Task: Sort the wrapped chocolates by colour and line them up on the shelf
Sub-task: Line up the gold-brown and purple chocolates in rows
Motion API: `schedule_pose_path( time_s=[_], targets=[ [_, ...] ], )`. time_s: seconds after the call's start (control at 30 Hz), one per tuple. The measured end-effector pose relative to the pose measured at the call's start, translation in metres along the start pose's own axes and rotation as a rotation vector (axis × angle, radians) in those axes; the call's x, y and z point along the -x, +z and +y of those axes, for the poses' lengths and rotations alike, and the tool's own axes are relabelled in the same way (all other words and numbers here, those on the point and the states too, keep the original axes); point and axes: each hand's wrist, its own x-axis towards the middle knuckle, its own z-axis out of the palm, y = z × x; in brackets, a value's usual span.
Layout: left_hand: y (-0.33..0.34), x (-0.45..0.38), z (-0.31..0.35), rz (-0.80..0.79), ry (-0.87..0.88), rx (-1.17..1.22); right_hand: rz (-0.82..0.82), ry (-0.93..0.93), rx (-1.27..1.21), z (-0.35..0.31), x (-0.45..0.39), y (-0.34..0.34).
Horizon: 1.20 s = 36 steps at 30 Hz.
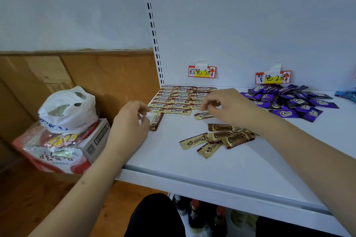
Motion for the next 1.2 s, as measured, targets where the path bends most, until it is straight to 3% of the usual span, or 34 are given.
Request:
schedule_pose_path(
  time_s=[0.13, 0.43, 0.63, 0.77, 1.2],
  targets=[
    [0.0, 0.005, 0.003, -0.114, 0.12, -0.12, -0.096, 0.012, 0.073, 0.013, 0.004, -0.012],
    [-0.001, 0.006, 0.0, -0.162, 0.27, -0.125, -0.156, -0.012, 0.03, 0.011, 0.002, -0.009],
    [-0.004, 0.007, -0.001, -0.061, 0.31, -0.076, -0.13, -0.038, 0.003, 0.008, 0.004, -0.01],
    [-0.001, 0.005, 0.002, -0.164, 0.252, -0.125, -0.169, -0.057, 0.068, 0.007, 0.003, -0.008],
    [0.007, 0.005, -0.006, -0.11, 0.185, -0.193, -0.163, -0.053, 0.096, 0.007, 0.003, -0.007]
  ],
)
